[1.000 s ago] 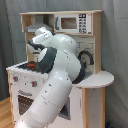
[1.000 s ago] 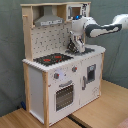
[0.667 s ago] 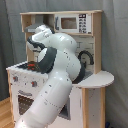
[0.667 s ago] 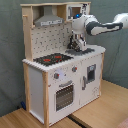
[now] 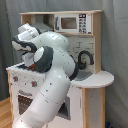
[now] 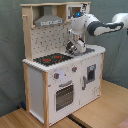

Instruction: Play with the kitchen

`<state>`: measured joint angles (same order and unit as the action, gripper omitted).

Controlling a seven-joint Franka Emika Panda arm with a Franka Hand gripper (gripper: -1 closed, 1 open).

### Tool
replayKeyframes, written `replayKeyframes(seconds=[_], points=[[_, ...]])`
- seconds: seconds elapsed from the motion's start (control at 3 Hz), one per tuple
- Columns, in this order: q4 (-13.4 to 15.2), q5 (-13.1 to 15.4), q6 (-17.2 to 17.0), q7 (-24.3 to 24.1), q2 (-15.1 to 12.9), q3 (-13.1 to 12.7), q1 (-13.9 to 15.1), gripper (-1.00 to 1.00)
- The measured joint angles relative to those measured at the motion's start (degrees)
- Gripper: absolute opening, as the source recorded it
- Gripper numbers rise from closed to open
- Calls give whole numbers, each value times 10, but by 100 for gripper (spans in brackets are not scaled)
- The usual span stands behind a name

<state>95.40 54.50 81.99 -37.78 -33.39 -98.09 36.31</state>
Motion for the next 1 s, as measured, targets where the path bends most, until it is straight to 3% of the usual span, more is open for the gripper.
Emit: replayKeyframes(seconds=[0.67,1.0], points=[[-23,0,77,0,-3,62,-95,-100],[-43,0,99,2,-7,95,-142,-100]])
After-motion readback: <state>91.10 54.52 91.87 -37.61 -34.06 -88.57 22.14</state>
